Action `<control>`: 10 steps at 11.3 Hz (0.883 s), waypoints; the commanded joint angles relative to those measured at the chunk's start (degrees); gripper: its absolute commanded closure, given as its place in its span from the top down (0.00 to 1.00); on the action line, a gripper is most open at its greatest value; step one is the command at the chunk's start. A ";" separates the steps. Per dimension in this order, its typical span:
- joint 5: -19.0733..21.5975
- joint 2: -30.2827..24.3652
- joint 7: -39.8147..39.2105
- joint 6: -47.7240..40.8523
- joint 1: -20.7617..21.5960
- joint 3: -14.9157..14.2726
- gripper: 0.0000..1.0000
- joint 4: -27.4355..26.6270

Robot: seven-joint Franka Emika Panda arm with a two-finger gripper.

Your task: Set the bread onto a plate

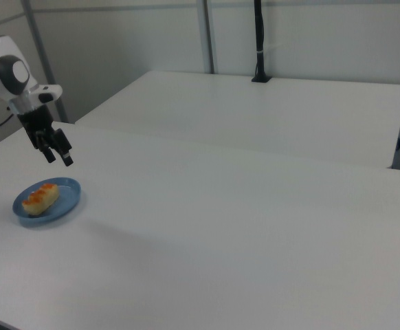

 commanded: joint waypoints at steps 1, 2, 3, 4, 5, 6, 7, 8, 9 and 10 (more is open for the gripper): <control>7.61 -9.30 -16.49 -6.83 -5.76 -2.32 0.97 -1.08; 9.99 -11.51 -22.47 -9.99 -6.83 -4.85 0.98 0.83; 12.36 -12.57 -28.79 -14.46 -7.10 -8.71 0.99 4.25; 14.91 -13.45 -35.38 -18.68 -7.19 -12.57 0.99 7.24; 16.24 -14.68 -41.36 -21.76 -7.19 -16.53 1.00 9.44; 16.34 -15.47 -45.25 -23.01 -7.54 -19.70 1.00 9.90; 16.08 -15.74 -46.86 -23.03 -8.06 -21.82 1.00 10.51; 16.25 -15.66 -47.22 -22.50 -8.85 -24.02 1.00 11.39; 16.51 -15.66 -46.96 -21.72 -9.12 -25.78 1.00 11.40; 16.86 -15.83 -46.79 -20.40 -9.82 -26.32 1.00 11.31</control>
